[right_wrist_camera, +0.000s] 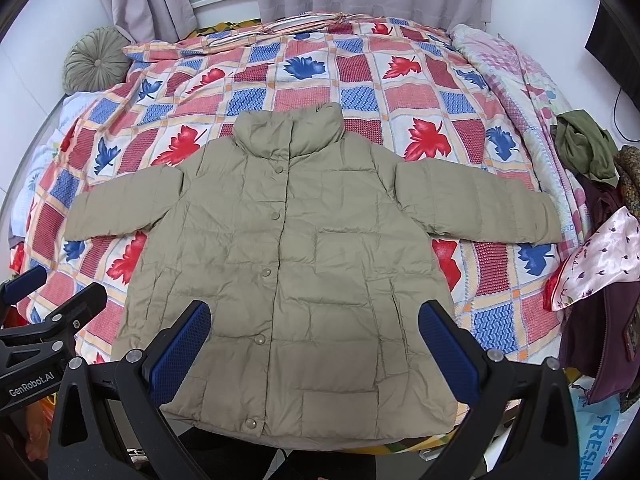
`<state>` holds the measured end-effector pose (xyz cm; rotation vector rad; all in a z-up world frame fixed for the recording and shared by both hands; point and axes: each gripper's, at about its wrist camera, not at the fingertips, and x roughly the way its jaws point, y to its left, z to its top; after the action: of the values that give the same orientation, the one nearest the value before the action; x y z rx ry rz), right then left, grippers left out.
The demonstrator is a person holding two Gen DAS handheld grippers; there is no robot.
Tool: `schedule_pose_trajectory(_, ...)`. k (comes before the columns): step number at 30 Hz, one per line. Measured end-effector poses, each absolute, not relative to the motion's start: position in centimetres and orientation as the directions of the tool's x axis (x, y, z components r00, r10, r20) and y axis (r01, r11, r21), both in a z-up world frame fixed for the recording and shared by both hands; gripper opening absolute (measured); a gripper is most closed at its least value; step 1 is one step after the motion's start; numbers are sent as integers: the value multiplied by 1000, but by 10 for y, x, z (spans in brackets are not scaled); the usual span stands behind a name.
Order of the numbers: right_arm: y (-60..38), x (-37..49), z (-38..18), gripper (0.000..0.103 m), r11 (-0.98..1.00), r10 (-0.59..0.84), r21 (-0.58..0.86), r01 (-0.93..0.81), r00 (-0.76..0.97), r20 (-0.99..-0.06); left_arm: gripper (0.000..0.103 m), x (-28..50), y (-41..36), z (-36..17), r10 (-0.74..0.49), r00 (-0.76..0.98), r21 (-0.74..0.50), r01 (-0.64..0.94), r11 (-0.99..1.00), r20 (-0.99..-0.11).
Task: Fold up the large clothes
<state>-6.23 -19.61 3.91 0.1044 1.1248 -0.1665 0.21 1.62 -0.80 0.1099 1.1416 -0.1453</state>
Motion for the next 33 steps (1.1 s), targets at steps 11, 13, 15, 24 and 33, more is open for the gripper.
schedule_pose_trajectory(11, -182, -55, 20, 103, 983, -72, 3, 186, 398, -914, 103, 7, 42, -29, -70, 370, -20, 136, 991, -927)
schedule_pose_trajectory(13, -179, -55, 18, 103, 984, -57, 16, 176, 405, -912, 103, 9, 46, -33, -64, 360, -17, 131, 991, -931)
schedule_pose_trajectory(15, -175, -54, 15, 103, 987, -39, 28, 159, 403, -915, 103, 12, 51, -37, -49, 360, -5, 121, 993, -931)
schedule_pose_trajectory(24, -144, -32, -15, 103, 994, -21, 12, 104, 309, -951, 103, 57, 104, -97, -16, 327, 3, 57, 998, -945)
schedule_pose_trajectory(33, -104, -2, -75, 103, 1000, 5, 10, 19, 259, -966, 103, 129, 221, -195, -114, 333, -195, -223, 955, -936)
